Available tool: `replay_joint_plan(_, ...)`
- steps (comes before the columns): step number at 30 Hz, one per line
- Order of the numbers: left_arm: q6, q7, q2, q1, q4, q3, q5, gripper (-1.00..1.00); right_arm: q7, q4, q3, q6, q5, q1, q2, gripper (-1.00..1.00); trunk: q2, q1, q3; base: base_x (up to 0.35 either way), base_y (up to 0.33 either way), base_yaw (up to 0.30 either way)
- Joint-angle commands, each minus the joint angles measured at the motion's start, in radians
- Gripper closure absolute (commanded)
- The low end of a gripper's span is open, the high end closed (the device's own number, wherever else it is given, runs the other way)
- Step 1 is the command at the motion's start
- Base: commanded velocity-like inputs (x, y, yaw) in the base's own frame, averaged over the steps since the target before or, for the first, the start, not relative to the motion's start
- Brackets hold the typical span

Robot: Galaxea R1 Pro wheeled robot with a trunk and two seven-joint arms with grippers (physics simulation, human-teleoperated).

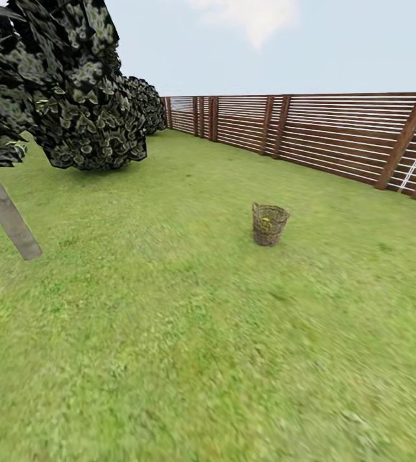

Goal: Take the three Easter eggs out of the wicker basket on the lawn in the garden, then place them on the lawn next to a single tree (choose any tree) so that all three eggs are next to the same tree and none are left in the basket.

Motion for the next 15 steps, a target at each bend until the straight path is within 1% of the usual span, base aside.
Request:
replay_joint_plan(1, -0.001, 0.0, 0.0, -0.001, 0.0, 0.0, 0.001, -1.0, 0.0, 0.001, 0.003, -0.003, 0.003, -0.001, 0.0, -1.0, 0.0, 0.001, -0.001, 0.335, 0.157, -0.178)
replay_joint_plan(15, -0.001, 0.0, 0.0, 0.0, 0.0, 0.0, 0.001, -1.0, 0.0, 0.0, 0.003, -0.003, 0.003, -0.001, -0.001, -1.0, 0.0, 0.001, -0.001, 0.333, 0.177, -0.25)
